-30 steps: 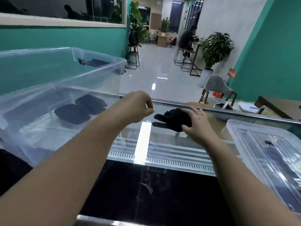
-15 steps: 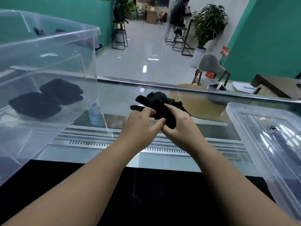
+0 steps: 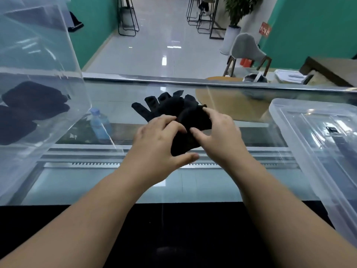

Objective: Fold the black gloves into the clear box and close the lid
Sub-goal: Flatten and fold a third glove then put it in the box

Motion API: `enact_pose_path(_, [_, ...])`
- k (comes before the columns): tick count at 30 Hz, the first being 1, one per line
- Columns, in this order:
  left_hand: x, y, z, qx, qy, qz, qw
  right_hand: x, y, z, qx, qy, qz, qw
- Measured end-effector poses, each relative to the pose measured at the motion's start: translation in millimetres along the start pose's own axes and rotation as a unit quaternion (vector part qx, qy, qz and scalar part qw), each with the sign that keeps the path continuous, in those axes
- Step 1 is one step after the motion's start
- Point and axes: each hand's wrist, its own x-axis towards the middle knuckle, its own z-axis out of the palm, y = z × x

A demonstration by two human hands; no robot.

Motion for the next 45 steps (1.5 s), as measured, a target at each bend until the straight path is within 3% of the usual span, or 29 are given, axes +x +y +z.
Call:
enact_pose_path(4, [2.4, -6.8, -1.5, -0.033, 0.066, -0.003, 0.997, 0.0, 0.7, 2.2, 0.069, 0.037, -0.022, 0.997])
enact_pose_path(9, [0.5, -6.9, -5.6, -0.035, 0.121, 0.0, 0.992, -2.5, -3.7, -4.5, 0.209, 0.046, 0.029, 0.977])
enact_pose_path(12, [4.1, -3.0, -10.3, -0.204, 0.178, -0.094, 0.958, -1.7, 0.8, -3.5, 0.183, 0.052, 0.038, 0.981])
enact_pose_path(13, [6.1, -0.3, -14.8, -0.336, 0.195, -0.139, 0.911, -1.6, 0.3, -3.6, 0.185, 0.045, 0.049, 0.98])
enact_pose_path(15, [10.0, 2.9, -25.0, -0.624, 0.194, -0.191, 0.732, -1.0, 0.6, -5.1, 0.166, 0.019, 0.066, 0.984])
enact_pose_path(17, [10.2, 1.4, -33.6, -0.787, 0.174, -0.2, 0.557, -0.2, 0.4, -6.2, 0.062, -0.014, 0.073, 0.995])
enact_pose_path(18, [9.9, -0.8, -36.2, -0.826, 0.174, -0.207, 0.495, 0.0, -0.7, -6.5, 0.013, -0.032, 0.073, 0.997])
enact_pose_path(20, [8.3, -6.2, -36.9, -0.855, 0.179, -0.224, 0.432, 0.1, -2.7, -6.5, -0.015, -0.05, 0.063, 0.997])
enact_pose_path(22, [5.9, -10.3, -36.3, -0.842, 0.186, -0.25, 0.44, 0.0, -2.2, -7.1, 0.032, -0.031, 0.033, 0.998])
enact_pose_path(24, [1.8, -9.5, -35.9, -0.811, 0.177, -0.268, 0.489, -2.6, -3.6, -9.9, 0.161, 0.021, 0.032, 0.986])
enact_pose_path(27, [-1.6, -5.2, -32.9, -0.735, 0.167, -0.273, 0.597, -3.5, -6.8, -16.1, 0.39, 0.082, 0.106, 0.911])
enact_pose_path(29, [-2.9, -0.7, -31.0, -0.7, 0.177, -0.281, 0.632, -3.2, -9.8, -20.7, 0.448, 0.127, 0.124, 0.876])
enact_pose_path(32, [-7.0, 8.7, -30.5, -0.712, 0.196, -0.278, 0.614, -7.8, -18.4, -24.6, 0.422, 0.186, 0.011, 0.887])
enact_pose_path(35, [-10.8, 17.1, -26.8, -0.741, 0.193, -0.248, 0.594, -15.4, -28.7, -25.3, 0.294, 0.223, -0.15, 0.917])
enact_pose_path(37, [-11.0, 20.7, -20.4, -0.764, 0.167, -0.218, 0.584, -20.7, -37.3, -20.8, 0.235, 0.158, -0.188, 0.941])
enact_pose_path(40, [-11.2, 21.6, -12.1, -0.778, 0.103, -0.19, 0.589, -31.1, -49.1, -10.1, 0.152, -0.016, -0.176, 0.972])
enact_pose_path(42, [-10.3, 17.3, -8.5, -0.784, 0.086, -0.202, 0.581, -33.7, -47.8, -4.7, 0.141, -0.056, -0.179, 0.972])
enact_pose_path(45, [-8.9, 13.4, -8.9, -0.814, 0.078, -0.215, 0.534, -30.4, -43.7, -3.7, 0.131, -0.068, -0.191, 0.97])
